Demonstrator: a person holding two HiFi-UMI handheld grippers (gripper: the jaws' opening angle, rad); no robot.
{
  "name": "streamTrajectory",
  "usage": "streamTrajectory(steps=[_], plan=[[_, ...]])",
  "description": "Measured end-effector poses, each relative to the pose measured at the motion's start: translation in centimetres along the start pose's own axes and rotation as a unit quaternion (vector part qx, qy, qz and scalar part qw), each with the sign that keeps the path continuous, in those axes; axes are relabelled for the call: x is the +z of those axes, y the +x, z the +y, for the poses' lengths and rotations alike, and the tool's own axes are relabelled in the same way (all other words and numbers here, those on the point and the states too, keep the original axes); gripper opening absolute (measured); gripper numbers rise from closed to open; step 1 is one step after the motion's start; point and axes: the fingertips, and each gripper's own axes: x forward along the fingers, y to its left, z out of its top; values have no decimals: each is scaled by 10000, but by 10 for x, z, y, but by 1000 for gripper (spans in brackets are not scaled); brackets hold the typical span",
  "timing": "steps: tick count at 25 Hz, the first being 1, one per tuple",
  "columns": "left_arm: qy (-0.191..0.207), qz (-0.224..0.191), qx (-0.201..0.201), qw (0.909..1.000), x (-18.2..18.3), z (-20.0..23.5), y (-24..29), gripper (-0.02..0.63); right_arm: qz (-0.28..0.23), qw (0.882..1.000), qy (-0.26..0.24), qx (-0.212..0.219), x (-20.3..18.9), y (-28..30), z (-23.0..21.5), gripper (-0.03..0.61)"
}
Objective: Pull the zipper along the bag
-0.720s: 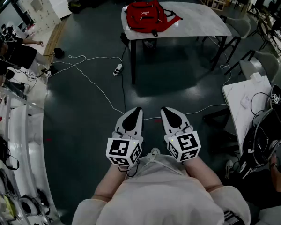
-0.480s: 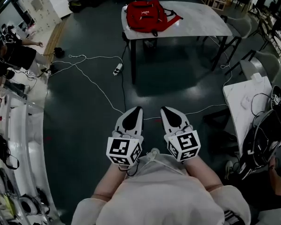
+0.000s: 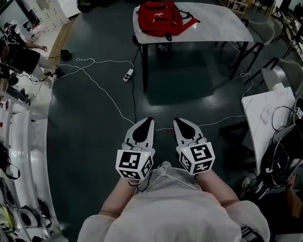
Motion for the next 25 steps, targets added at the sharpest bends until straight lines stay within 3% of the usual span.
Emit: streamTrajectory(steps=[10,18,25], plan=[[-240,61,233,9994,-1,24,11,25,315,9991,35,290,-12,22,3,28],[-258,146,4,9996,2,62,47,25,416,9991,36,5,-8,68,-12,28],[-348,242,-288,9987,21,134,102,25,524,9980,145,-321,11,152,-22,28]])
